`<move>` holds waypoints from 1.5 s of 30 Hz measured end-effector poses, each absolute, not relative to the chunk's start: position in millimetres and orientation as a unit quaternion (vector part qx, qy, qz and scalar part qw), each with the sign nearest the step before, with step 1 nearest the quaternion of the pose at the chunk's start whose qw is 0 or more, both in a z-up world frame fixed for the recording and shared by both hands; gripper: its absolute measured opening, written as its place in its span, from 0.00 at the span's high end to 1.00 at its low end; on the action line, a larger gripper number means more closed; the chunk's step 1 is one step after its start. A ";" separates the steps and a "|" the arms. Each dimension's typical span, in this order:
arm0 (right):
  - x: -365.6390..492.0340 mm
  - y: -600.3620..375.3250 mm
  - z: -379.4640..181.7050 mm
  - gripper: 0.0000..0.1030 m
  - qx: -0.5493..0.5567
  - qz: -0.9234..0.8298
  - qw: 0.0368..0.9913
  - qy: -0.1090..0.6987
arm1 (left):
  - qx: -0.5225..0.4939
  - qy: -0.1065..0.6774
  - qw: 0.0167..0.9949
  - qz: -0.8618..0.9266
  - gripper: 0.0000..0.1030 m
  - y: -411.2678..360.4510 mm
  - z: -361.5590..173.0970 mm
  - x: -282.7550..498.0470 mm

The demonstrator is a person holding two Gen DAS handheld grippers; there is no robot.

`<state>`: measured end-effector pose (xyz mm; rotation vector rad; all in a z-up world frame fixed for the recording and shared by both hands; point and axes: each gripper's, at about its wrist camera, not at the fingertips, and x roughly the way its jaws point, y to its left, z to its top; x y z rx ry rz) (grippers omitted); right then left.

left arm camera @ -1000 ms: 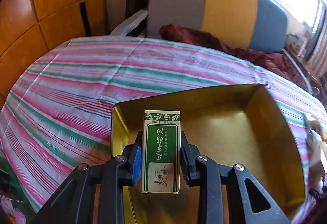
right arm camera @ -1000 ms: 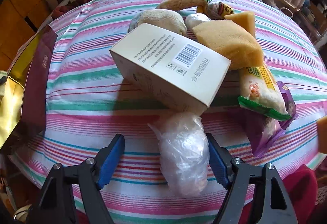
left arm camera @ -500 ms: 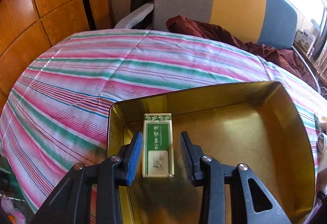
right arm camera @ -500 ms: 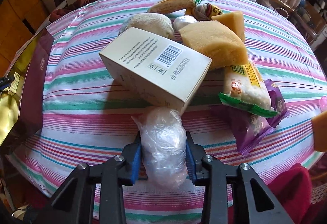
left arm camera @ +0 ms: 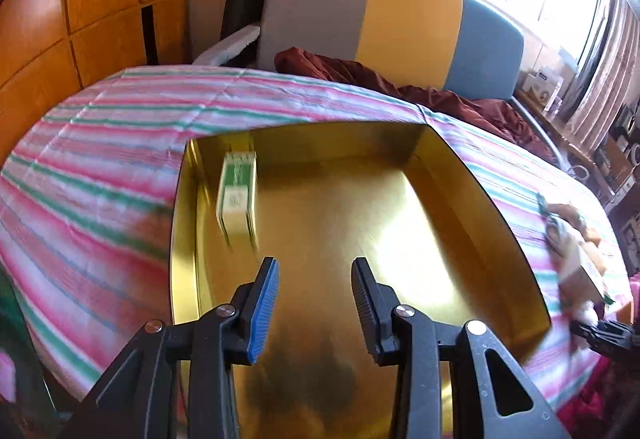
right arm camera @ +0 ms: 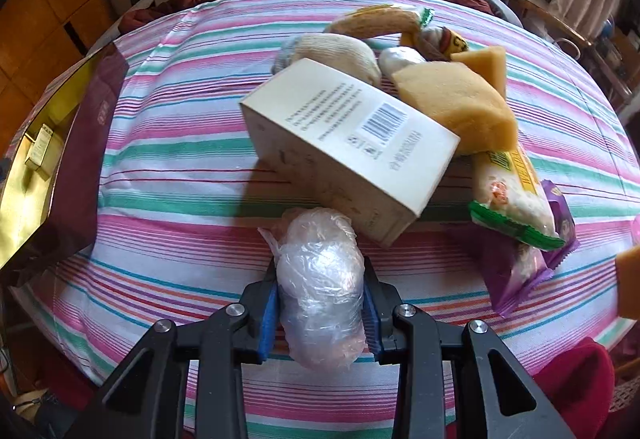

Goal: Organize objects
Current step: 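Carry the green box into the gold tray with the left tool while the right tool grasps the plastic-wrapped bundle, then carry the plastic-wrapped bundle into the gold tray and open the right tool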

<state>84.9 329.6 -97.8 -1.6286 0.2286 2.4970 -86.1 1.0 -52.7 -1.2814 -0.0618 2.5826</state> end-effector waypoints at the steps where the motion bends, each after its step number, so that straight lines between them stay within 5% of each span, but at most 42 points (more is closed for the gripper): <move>1: 83.9 327.4 -97.9 0.66 -0.543 0.834 0.072 0.073 | -0.442 -0.023 0.129 0.887 0.64 0.2 -53.8 -79.8; 16: 72.1 272.5 -64.6 0.66 -0.501 0.860 -0.019 0.097 | -0.447 -0.078 0.073 0.888 0.64 -63.8 -53.1 -35.0; 23: 30.0 171.0 -26.4 0.65 -0.471 0.864 -0.156 0.083 | -0.431 -0.100 0.040 0.896 0.61 -94.9 -44.0 -30.3; 32: -11.2 28.9 -60.1 0.62 -0.511 0.809 -0.283 0.068 | -0.425 -0.117 0.030 0.897 0.59 -112.2 -46.1 -32.3; 35: -10.3 1.0 -74.4 0.44 -0.523 0.788 -0.321 0.059 | -0.425 -0.119 0.028 0.897 0.55 -115.0 -47.3 -33.7; 39: 3.2 -3.3 -73.3 0.03 -0.495 0.798 -0.341 0.042 | -0.421 -0.121 0.020 0.899 0.38 -117.6 -47.7 -34.8; 45: 16.4 15.4 -56.2 0.00 -0.463 0.826 -0.323 0.017 | -0.417 -0.111 0.022 0.902 0.30 -113.0 -47.9 -34.2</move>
